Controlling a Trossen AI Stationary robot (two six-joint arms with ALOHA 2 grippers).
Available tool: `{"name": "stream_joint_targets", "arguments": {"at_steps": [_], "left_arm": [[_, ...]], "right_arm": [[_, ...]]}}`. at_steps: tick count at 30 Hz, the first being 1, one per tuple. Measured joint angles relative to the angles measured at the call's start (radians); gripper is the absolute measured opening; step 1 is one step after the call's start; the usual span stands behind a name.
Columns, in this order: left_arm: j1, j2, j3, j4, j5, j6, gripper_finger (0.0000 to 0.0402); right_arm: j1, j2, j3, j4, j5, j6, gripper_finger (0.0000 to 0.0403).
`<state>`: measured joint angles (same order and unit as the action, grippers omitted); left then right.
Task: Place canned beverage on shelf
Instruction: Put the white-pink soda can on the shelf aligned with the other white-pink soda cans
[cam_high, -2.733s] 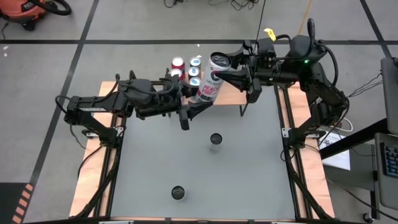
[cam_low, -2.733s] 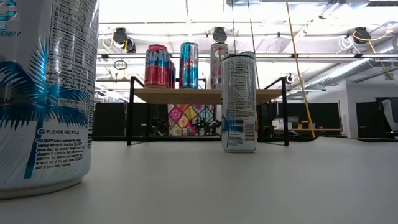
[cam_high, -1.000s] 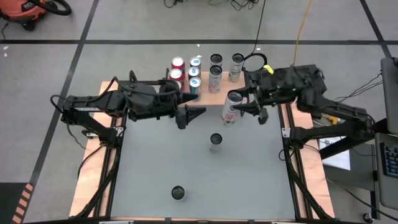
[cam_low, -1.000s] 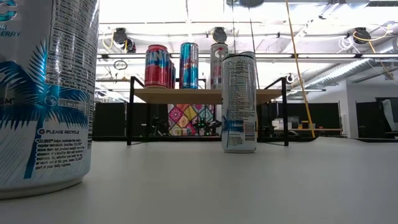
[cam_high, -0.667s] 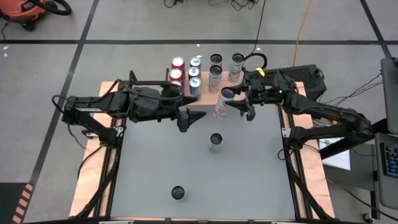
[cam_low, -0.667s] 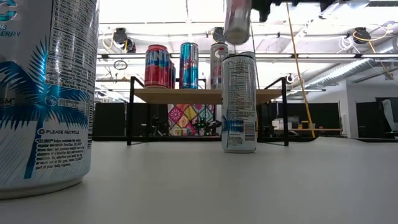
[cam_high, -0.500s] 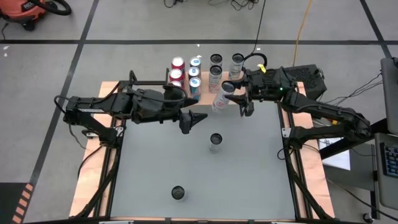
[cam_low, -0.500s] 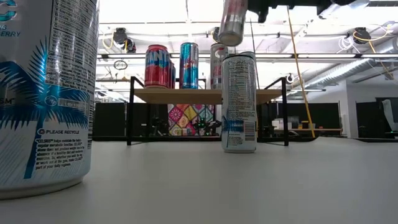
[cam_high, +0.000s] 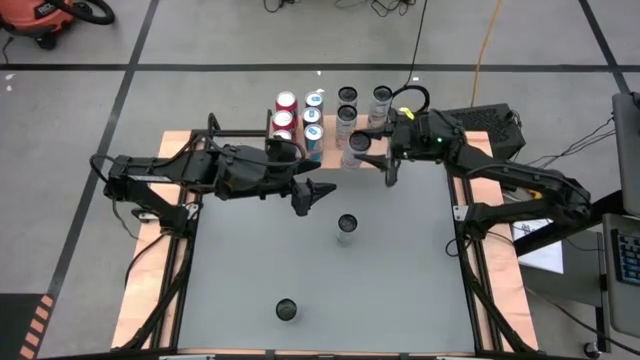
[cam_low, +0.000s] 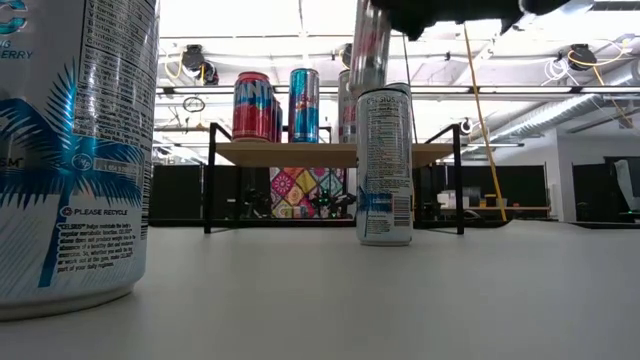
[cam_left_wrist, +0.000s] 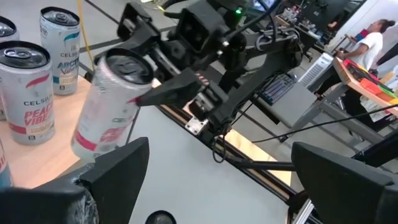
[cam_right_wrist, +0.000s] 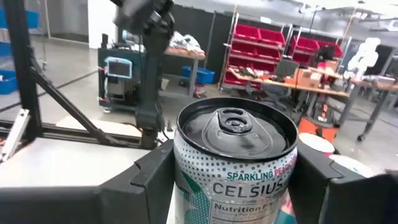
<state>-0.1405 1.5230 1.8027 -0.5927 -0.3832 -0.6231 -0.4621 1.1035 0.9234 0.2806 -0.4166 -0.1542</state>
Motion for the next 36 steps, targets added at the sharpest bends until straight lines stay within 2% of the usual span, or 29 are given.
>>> {"name": "stream_joint_targets", "arguments": {"at_steps": [14, 36], "left_arm": [[0.001, 0.000, 0.000, -0.002, 0.000, 0.000, 0.0393], [0.002, 0.000, 0.000, -0.021, -0.007, 0.000, 0.0393]], "right_arm": [[-0.056, 0.129, 0.000, 0.006, -0.004, -0.075, 0.0208], [-0.117, 0.174, 0.000, 0.045, -0.068, -0.024, 0.0208]]}}
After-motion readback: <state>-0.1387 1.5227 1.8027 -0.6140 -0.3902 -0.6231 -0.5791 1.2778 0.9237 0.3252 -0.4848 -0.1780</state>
